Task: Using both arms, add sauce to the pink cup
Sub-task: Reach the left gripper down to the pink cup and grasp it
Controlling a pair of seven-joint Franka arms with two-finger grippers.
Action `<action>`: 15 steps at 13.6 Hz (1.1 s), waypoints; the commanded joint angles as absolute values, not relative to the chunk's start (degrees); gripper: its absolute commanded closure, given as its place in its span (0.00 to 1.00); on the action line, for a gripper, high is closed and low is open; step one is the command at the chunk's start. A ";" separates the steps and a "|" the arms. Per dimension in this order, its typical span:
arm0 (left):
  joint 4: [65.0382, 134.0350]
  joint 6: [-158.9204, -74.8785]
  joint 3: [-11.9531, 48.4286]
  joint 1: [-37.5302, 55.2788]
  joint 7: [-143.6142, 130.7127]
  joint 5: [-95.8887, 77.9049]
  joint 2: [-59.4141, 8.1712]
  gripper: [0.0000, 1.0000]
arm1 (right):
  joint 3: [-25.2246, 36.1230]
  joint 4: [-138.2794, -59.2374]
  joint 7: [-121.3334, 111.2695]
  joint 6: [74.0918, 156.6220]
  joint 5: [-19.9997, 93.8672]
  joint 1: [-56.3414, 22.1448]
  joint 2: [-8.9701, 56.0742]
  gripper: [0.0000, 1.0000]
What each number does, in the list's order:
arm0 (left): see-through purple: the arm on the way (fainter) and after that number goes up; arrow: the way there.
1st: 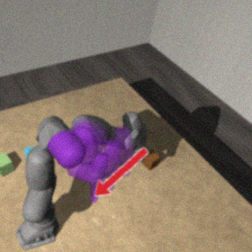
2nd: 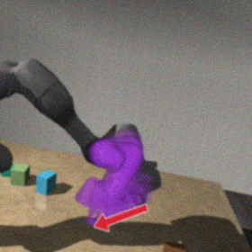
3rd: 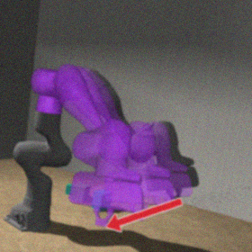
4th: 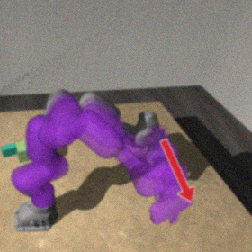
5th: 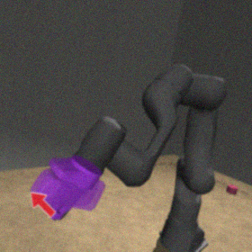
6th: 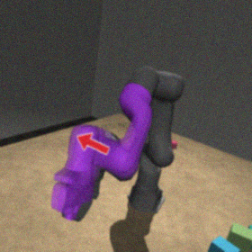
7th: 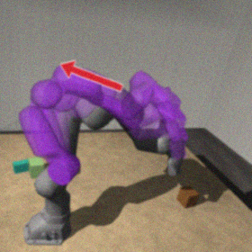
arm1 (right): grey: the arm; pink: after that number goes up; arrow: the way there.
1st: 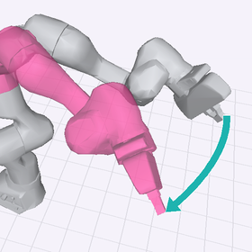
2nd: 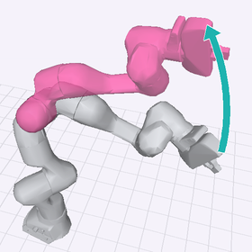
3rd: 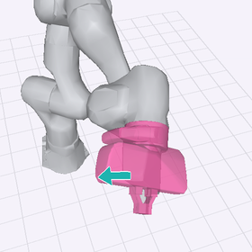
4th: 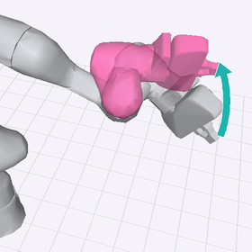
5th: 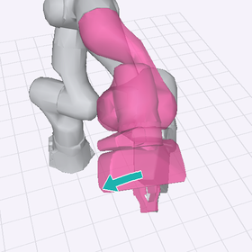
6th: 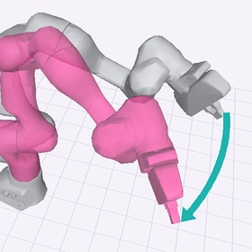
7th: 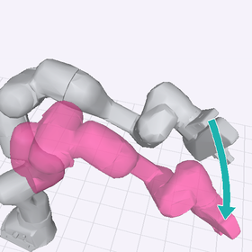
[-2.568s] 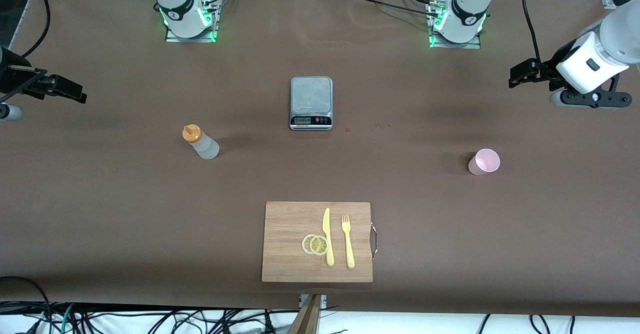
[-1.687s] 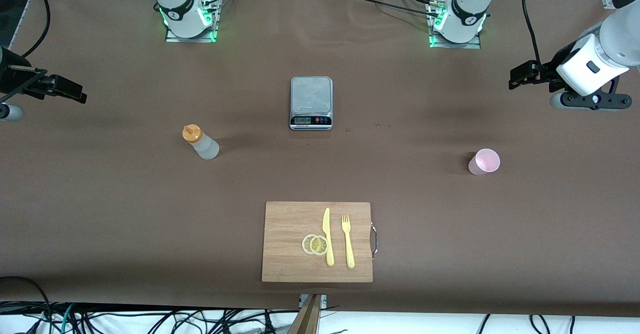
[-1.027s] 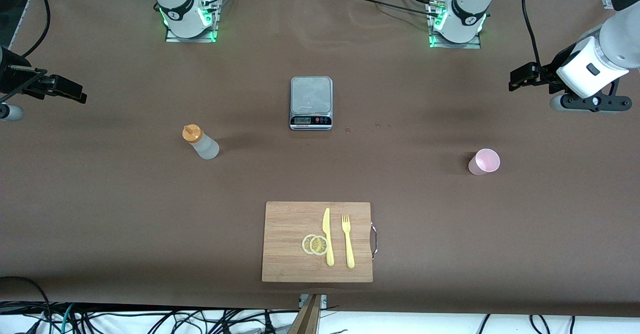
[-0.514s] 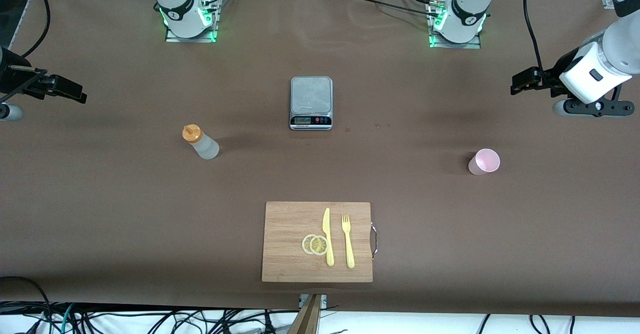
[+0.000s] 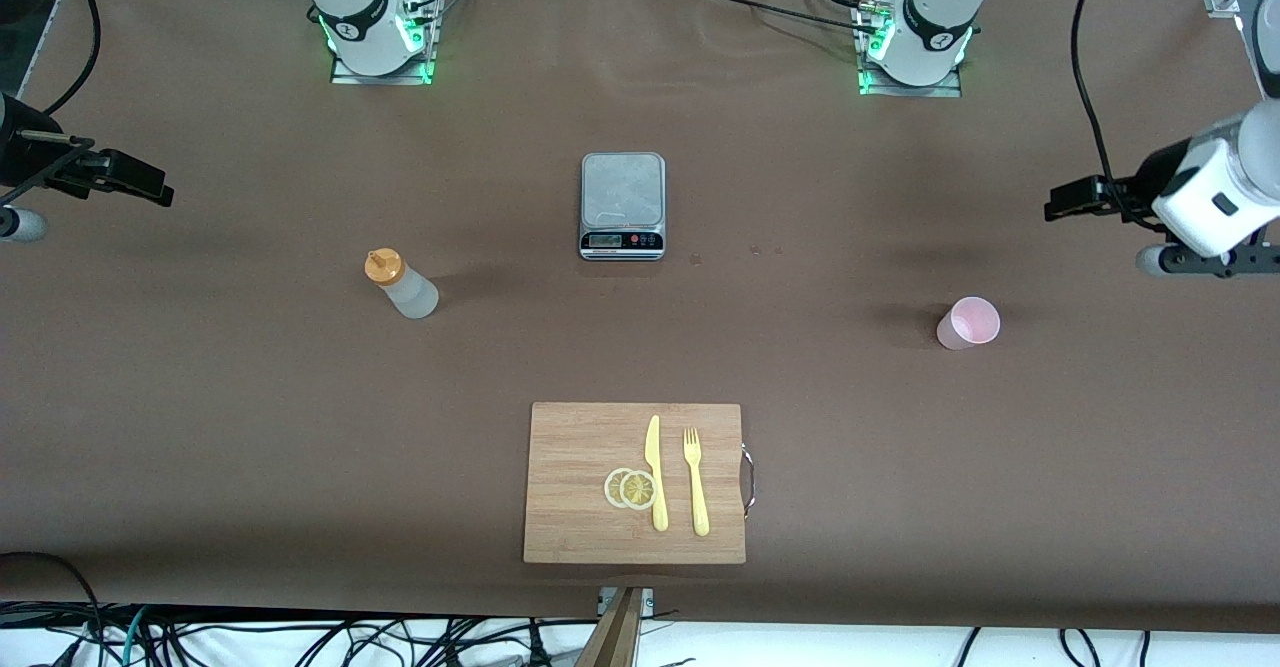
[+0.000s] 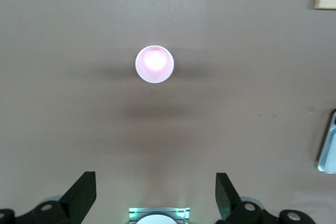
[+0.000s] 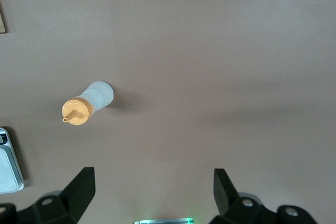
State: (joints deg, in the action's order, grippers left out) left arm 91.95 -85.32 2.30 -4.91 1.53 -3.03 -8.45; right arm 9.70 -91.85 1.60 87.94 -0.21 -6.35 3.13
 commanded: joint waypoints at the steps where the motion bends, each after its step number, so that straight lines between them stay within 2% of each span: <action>1: 90.34 -89.62 2.46 -5.89 5.80 -2.81 -15.02 0.00 | 9.58 -91.41 0.88 87.89 -0.35 -6.24 3.08 0.00; 4: 91.40 -95.77 2.46 -6.24 5.89 -2.73 -18.80 0.00 | 9.58 -91.41 0.88 87.89 -0.35 -6.24 3.08 0.00; 7: 95.52 -104.30 2.29 -6.59 6.06 -1.15 -20.30 0.00 | 9.58 -91.49 0.88 87.89 -0.35 -6.24 3.08 0.00; 12: 106.59 -119.15 1.67 -6.59 10.55 -0.35 -21.27 0.00 | 9.58 -91.49 0.88 87.89 -0.35 -6.24 3.08 0.00; 15: 110.73 -122.86 1.58 -6.68 11.42 -0.44 -21.27 0.00 | 9.58 -91.49 0.88 87.89 -0.35 -6.24 3.08 0.00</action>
State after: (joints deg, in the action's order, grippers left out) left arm 107.82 -120.79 1.62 -6.42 9.44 -1.26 -22.48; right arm 9.70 -91.85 1.59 87.94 -0.21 -6.35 3.16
